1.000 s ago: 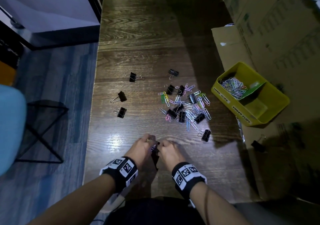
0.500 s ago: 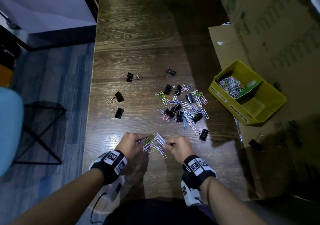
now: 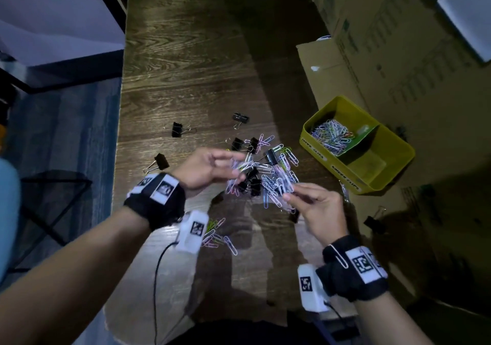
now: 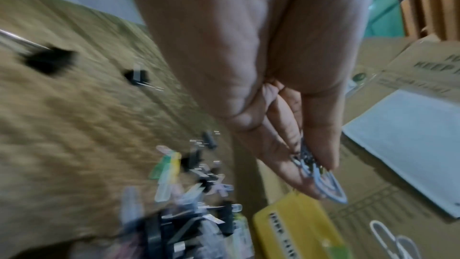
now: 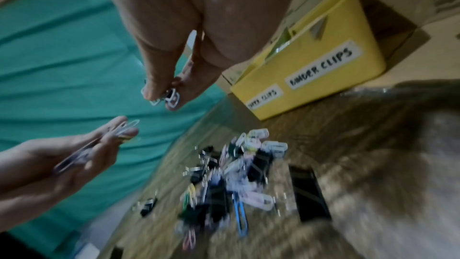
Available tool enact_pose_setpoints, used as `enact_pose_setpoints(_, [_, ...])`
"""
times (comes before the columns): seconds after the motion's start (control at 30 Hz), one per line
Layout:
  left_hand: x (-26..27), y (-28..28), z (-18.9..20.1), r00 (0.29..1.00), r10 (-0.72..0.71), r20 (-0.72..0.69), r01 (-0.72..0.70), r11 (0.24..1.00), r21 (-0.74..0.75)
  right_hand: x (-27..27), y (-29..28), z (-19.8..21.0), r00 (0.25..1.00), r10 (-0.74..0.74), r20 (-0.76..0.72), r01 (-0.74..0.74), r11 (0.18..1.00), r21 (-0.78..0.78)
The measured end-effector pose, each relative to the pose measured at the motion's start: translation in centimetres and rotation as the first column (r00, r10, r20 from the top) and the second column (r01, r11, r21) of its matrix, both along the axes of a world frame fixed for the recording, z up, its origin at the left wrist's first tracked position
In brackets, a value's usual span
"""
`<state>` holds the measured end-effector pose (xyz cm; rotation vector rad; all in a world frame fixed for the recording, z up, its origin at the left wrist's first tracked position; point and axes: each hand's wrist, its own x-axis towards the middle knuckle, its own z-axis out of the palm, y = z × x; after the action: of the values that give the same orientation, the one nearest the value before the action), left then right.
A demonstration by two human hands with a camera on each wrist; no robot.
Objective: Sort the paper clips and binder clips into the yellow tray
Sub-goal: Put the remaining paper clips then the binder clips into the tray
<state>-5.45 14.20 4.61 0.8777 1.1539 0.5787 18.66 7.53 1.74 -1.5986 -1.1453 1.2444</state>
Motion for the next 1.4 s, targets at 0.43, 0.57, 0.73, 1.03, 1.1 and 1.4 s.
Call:
enact_pose_setpoints(0.43, [20.4,13.5,-1.4,0.833,-0.184,-0.522,0.375,0.881,0.288,8.3,8.5,5.4,0.971,-0.24,-0.007,0.236,0.946,0.221])
enact_pose_setpoints(0.57, [21.4,13.9,-4.3,0.617,-0.301,-0.727,0.596,0.782,0.182,9.8,12.0,4.5,0.97,-0.229,0.085,0.219,0.97,0.109])
enact_pose_setpoints(0.73, [19.3,13.3,-4.8,0.784,-0.125,-0.608,0.4,0.851,0.341,10.5,15.3,2.4,0.919,-0.003,0.394,0.046,0.994,-0.099])
enact_pose_setpoints(1.03, [10.0,7.6,-3.4,0.925,-0.001,-0.38,0.132,0.939,0.319,8.3,17.6,0.4,0.711,0.336,0.618,-0.221,0.941,-0.258])
enact_pose_setpoints(1.1, [7.0,5.7,-3.1,0.898,-0.012,-0.44,0.159,0.941,0.298,7.6,16.9,0.8,0.72,0.297,0.627,-0.245,0.954,-0.171])
enact_pose_setpoints(1.4, [-4.2,-7.6,-8.1,0.537,-0.178,-0.824,0.627,0.738,0.25,-2.3,4.6,-0.5,0.636,0.538,0.553,-0.63,0.776,-0.031])
